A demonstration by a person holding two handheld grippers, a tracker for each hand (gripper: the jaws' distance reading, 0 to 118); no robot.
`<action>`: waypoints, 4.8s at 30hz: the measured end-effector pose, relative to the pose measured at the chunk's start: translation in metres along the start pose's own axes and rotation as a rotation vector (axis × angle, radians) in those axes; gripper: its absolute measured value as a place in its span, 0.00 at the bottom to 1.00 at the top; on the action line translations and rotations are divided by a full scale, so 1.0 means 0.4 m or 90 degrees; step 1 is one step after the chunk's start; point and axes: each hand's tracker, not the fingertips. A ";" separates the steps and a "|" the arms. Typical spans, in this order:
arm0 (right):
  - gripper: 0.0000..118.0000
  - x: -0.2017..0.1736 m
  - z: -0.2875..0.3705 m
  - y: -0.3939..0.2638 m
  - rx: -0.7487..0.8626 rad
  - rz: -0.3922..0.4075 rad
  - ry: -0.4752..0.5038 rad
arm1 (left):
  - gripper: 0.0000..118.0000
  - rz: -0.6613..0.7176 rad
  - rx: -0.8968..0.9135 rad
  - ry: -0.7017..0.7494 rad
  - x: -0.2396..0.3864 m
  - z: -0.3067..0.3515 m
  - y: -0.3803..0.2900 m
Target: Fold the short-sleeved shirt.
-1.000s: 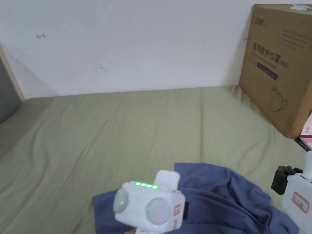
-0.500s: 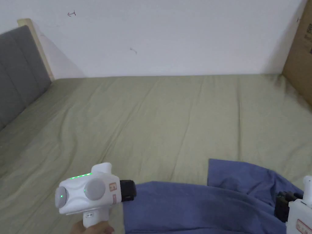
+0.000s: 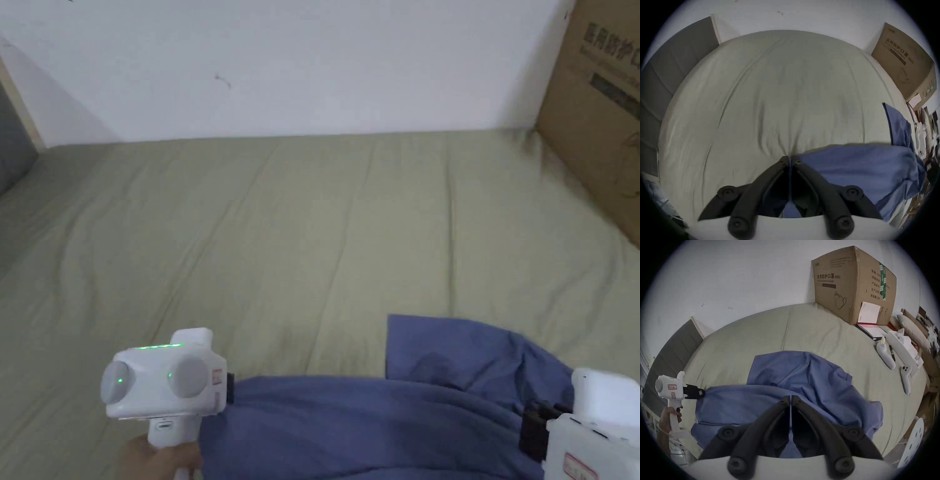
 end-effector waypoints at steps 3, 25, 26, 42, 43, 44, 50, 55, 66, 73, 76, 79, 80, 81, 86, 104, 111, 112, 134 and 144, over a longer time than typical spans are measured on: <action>0.04 0.035 -0.004 0.040 0.008 -0.012 0.026 | 0.02 0.051 0.012 -0.028 -0.019 0.025 0.002; 0.04 0.086 -0.486 0.323 -0.235 0.186 -0.037 | 0.02 -0.052 0.046 -0.012 0.012 0.092 0.023; 0.03 0.083 -0.482 0.328 -0.234 0.185 -0.043 | 0.02 -0.049 0.047 -0.017 0.011 0.098 0.025; 0.03 0.186 0.054 0.595 0.022 0.090 -0.107 | 0.01 -0.070 0.210 0.021 -0.039 0.455 0.077; 0.04 0.196 0.104 0.607 0.042 0.075 -0.113 | 0.01 -0.071 0.222 0.034 -0.039 0.488 0.081; 0.03 0.204 0.135 0.614 0.047 0.067 -0.107 | 0.01 -0.079 0.233 0.038 -0.039 0.511 0.083; 0.04 0.229 0.327 0.637 0.127 0.016 -0.065 | 0.01 -0.080 0.317 0.025 -0.028 0.686 0.104; 0.03 0.223 0.400 0.687 0.157 -0.032 -0.054 | 0.01 -0.067 0.351 0.033 -0.015 0.784 0.160; 0.04 0.107 0.400 1.013 0.225 -0.071 -0.036 | 0.01 -0.003 0.408 0.036 -0.052 0.910 0.500; 0.04 -0.027 0.328 1.265 0.280 -0.035 -0.054 | 0.01 -0.022 0.442 0.070 -0.071 0.964 0.804; 0.04 -0.067 0.318 1.348 0.327 -0.067 -0.026 | 0.01 -0.032 0.499 0.114 -0.072 0.991 0.906; 0.03 -0.112 0.331 1.419 0.398 -0.057 -0.073 | 0.01 -0.051 0.481 0.116 -0.094 1.003 1.021; 0.03 -0.128 0.337 1.442 0.397 -0.052 -0.061 | 0.01 -0.056 0.476 0.126 -0.097 1.010 1.047; 0.04 -0.142 0.344 1.465 0.387 -0.063 -0.043 | 0.01 -0.052 0.482 0.131 -0.099 1.021 1.066; 0.03 -0.202 0.338 1.479 0.413 -0.024 -0.069 | 0.01 -0.006 0.562 0.169 -0.103 1.010 1.099; 0.03 -0.095 -0.475 1.006 0.035 0.016 -0.119 | 0.01 0.029 0.214 0.200 -0.085 0.044 0.849; 0.04 -0.027 -0.688 0.766 -0.109 0.003 -0.125 | 0.01 0.052 0.092 0.205 -0.110 -0.236 0.675; 0.03 -0.021 -0.695 0.744 -0.112 0.007 -0.122 | 0.01 0.057 0.085 0.196 -0.117 -0.253 0.649; 0.03 0.116 0.046 0.052 -0.118 0.041 -0.052 | 0.01 -0.069 0.105 0.145 -0.193 0.258 -0.104; 0.03 0.220 0.161 -0.226 -0.159 -0.024 -0.059 | 0.01 -0.059 0.059 0.134 -0.237 0.328 -0.474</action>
